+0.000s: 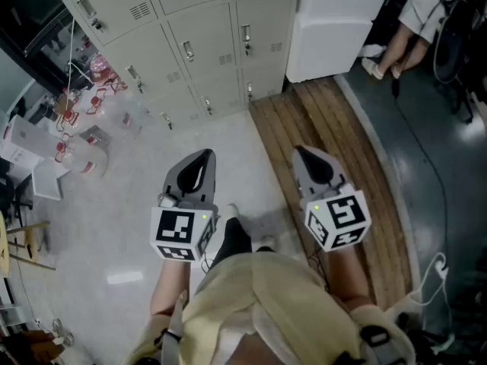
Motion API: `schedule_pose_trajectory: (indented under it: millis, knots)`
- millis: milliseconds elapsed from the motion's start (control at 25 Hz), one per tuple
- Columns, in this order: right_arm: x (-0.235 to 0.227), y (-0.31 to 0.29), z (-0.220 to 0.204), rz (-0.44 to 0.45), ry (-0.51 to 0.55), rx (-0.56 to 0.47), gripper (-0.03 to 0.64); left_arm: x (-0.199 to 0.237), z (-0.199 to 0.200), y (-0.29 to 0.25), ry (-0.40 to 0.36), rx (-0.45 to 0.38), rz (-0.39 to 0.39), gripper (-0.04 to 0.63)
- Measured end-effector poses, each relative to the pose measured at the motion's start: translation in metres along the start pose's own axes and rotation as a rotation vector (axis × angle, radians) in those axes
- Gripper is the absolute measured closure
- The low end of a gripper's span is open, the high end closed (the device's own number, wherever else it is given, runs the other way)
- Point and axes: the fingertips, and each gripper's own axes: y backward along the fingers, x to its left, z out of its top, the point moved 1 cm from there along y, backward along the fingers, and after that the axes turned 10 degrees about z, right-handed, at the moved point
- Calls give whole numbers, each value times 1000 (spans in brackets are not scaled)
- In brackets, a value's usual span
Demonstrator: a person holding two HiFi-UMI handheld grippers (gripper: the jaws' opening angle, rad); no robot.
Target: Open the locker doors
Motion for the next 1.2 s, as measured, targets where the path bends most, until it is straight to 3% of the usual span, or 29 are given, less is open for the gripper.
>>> schedule_pose_trajectory:
  millis: [520,1000,1200]
  knots:
    - [5,-45,4,16,-13,29,614,38,-10,-25,117,36,-9,594]
    - [-7,-131,32,-7,-28,9,612,110,3,-65,129,12,14,592]
    - [-1,-176,49,28,-3,-14,612,144,-2,-79,138,25,12,592]
